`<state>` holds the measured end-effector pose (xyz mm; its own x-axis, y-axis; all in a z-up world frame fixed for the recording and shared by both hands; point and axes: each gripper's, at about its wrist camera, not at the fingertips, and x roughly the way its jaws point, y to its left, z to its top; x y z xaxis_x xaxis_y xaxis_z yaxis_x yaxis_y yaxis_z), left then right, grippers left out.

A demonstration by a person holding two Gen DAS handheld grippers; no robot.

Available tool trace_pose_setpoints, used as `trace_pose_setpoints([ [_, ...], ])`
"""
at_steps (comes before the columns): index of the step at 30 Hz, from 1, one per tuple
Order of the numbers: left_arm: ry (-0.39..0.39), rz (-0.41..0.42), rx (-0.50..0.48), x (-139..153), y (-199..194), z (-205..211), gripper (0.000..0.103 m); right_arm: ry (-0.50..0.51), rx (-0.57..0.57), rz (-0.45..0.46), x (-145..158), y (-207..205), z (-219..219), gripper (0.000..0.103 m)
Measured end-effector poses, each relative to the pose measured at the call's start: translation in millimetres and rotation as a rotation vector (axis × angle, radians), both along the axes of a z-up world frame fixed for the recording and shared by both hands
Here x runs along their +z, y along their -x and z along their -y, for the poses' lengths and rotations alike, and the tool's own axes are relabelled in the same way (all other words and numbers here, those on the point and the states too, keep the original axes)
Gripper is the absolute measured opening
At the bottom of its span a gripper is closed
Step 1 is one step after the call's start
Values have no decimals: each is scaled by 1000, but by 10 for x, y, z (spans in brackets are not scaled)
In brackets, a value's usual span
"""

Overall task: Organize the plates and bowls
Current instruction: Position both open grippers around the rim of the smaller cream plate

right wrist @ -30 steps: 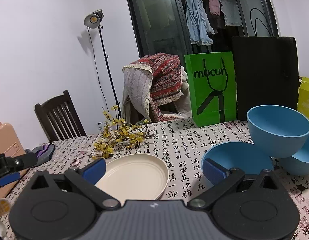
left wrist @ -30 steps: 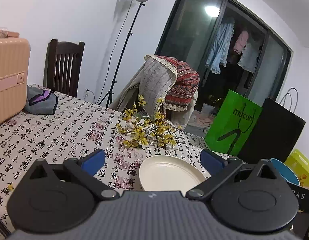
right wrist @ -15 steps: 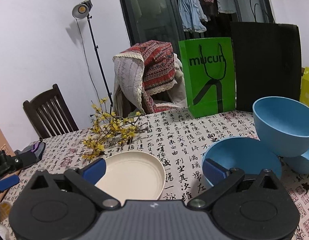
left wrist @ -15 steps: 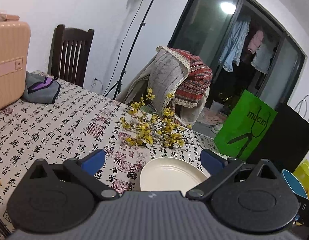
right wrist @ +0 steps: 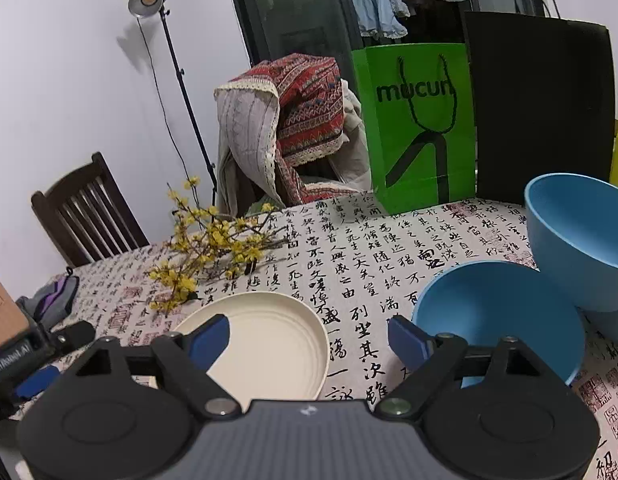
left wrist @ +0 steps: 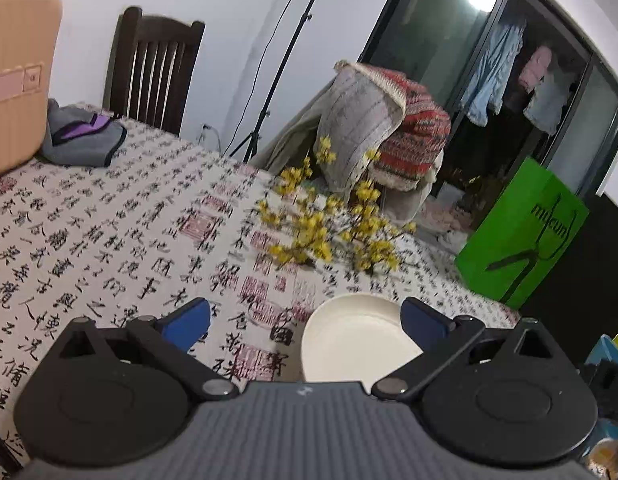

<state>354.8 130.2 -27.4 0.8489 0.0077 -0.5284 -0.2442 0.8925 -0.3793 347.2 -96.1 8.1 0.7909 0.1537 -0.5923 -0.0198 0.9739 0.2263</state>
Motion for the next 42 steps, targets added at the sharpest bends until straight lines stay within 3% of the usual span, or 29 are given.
trace_pose_setpoints([
  [13,-8,-37,74,-19,-294,133,103,18,7,-73,-112,-453,-205,75],
  [17,-50,-30,62,-199,-323,190,103,17,20,-86,-187,-565,-245,74],
  [21,-41,-58,28,-342,-401,187,103,51,29,-119,-340,-693,-288,66],
  [26,-52,-65,9,-450,-449,201,103,87,24,-160,-538,-828,-287,65],
  [36,-89,-69,-11,-525,-474,273,103,127,38,-178,-686,-941,-290,61],
  [42,-87,-72,-27,-544,-484,287,96,116,40,-188,-723,-971,-257,56],
])
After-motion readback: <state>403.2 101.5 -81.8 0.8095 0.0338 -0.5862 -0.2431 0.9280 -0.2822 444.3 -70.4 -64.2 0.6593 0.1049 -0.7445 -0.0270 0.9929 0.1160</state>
